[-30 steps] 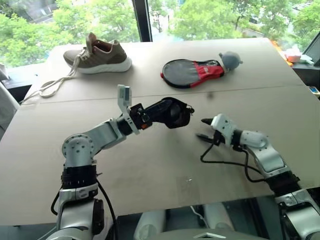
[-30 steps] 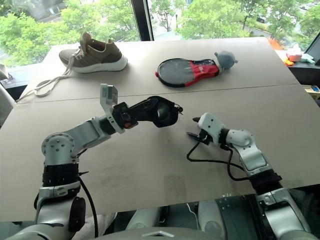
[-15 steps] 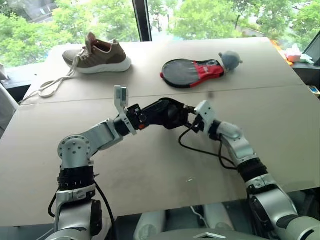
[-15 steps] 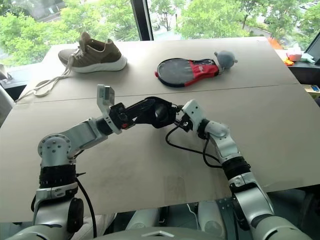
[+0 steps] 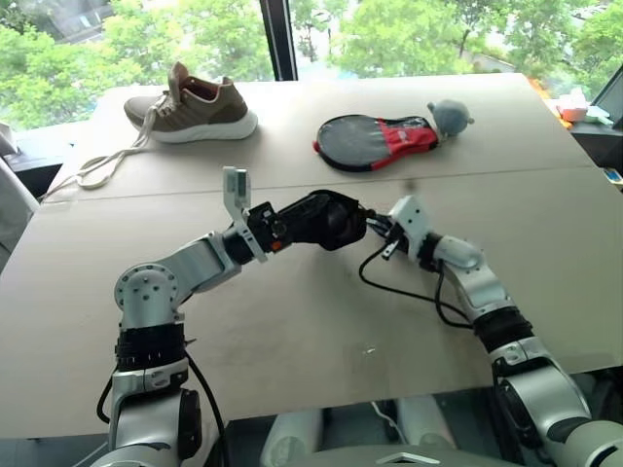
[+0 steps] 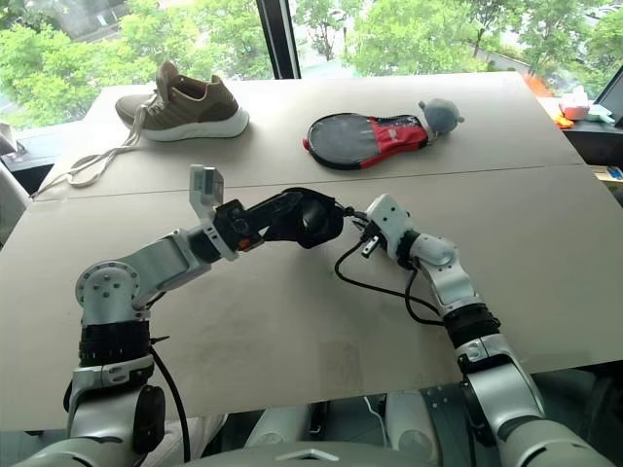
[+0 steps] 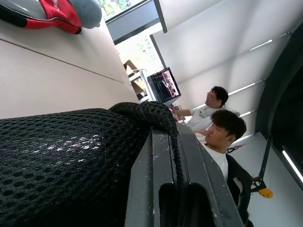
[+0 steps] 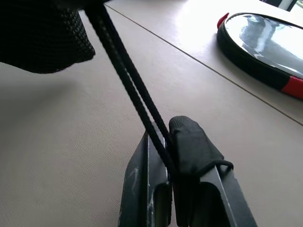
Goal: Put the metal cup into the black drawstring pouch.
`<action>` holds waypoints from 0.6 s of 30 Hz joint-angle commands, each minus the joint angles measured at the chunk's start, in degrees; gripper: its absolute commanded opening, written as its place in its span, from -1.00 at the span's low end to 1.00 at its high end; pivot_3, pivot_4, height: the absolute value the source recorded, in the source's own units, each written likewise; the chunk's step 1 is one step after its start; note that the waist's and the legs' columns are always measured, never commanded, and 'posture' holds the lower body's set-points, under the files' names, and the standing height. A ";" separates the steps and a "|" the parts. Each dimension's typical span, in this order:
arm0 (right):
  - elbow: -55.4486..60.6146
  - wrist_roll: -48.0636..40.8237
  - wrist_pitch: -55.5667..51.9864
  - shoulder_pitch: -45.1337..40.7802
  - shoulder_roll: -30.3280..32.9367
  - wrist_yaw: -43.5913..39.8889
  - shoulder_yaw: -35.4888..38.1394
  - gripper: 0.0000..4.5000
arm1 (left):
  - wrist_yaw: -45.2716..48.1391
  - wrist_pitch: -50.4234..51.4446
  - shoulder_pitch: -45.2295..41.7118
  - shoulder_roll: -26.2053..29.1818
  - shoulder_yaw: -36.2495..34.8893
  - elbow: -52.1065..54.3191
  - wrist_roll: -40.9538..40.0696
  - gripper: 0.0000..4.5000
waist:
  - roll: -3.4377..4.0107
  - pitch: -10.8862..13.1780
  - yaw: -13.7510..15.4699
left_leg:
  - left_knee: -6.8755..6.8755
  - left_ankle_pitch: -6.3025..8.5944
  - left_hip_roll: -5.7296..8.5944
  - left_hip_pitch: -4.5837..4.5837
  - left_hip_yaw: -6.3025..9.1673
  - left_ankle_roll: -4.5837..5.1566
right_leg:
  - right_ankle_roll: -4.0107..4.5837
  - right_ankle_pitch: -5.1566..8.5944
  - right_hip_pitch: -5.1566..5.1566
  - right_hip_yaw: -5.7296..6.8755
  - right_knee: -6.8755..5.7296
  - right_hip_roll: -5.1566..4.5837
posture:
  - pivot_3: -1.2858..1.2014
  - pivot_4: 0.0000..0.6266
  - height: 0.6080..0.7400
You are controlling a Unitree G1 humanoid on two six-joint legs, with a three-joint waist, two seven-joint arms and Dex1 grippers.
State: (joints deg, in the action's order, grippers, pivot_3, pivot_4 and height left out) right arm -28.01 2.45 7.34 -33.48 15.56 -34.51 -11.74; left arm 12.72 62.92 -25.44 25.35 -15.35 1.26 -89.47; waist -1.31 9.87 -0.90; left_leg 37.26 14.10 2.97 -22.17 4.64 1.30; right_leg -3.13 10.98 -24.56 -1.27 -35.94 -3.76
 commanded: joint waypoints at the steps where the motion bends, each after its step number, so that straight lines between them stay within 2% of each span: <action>1: -0.16 8.10 6.95 -5.84 4.45 9.70 1.47 -1.00 | 6.30 -0.71 2.18 0.43 -3.01 4.10 -3.05 -0.75 | 0.00 0.00 -0.07 | 0.00 0.00 0.01 0.00 -0.04 0.00 | 0.00 0.00 -0.01 -0.02 0.00 -0.01 | 0.03 -0.52 0.94; 2: -0.29 9.55 8.05 -7.55 5.38 12.33 2.07 -1.00 | 7.07 -0.58 2.93 0.53 -3.03 4.58 -3.21 -0.64 | 0.00 0.00 -0.19 | 0.00 0.00 0.01 0.00 -0.06 0.00 | 0.00 0.00 -0.01 -0.03 0.00 -0.01 | 0.03 -0.52 0.94; 6: 0.51 14.54 13.70 -12.59 8.79 18.92 2.55 -1.00 | 5.61 -0.58 4.07 0.85 -0.48 4.63 1.98 0.05 | 0.00 0.00 -0.15 | -0.06 -0.01 -0.05 0.01 -0.12 -0.01 | 0.01 0.01 -0.07 -0.07 0.00 0.05 | 0.03 -0.52 0.94; 12: 6.89 18.91 19.13 -17.21 12.12 21.66 2.10 -1.00 | 6.62 0.10 3.59 1.35 3.15 9.68 5.15 0.05 | -0.01 0.00 -0.01 | -0.05 0.00 -0.03 -0.04 -0.11 0.01 | 0.00 0.00 -0.05 -0.11 0.06 0.03 | 0.03 -0.52 0.94; 18: 13.85 19.12 19.15 -19.56 12.55 18.06 1.63 -1.00 | 17.50 -12.05 1.35 5.84 10.96 17.03 26.41 0.05 | 0.00 0.00 -0.02 | -0.07 0.00 -0.03 -0.03 -0.13 0.00 | 0.01 0.00 -0.06 -0.11 0.05 0.05 | 0.03 -0.52 0.94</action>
State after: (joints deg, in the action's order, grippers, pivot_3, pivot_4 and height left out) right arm -18.20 21.94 25.54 -50.74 27.50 -15.85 -10.74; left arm 26.14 55.63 -23.06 29.74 -6.67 15.11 -69.71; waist -1.31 9.88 -0.92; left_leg 37.18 14.10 2.93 -22.20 4.50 1.30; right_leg -3.12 10.98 -24.61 -1.38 -35.89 -3.71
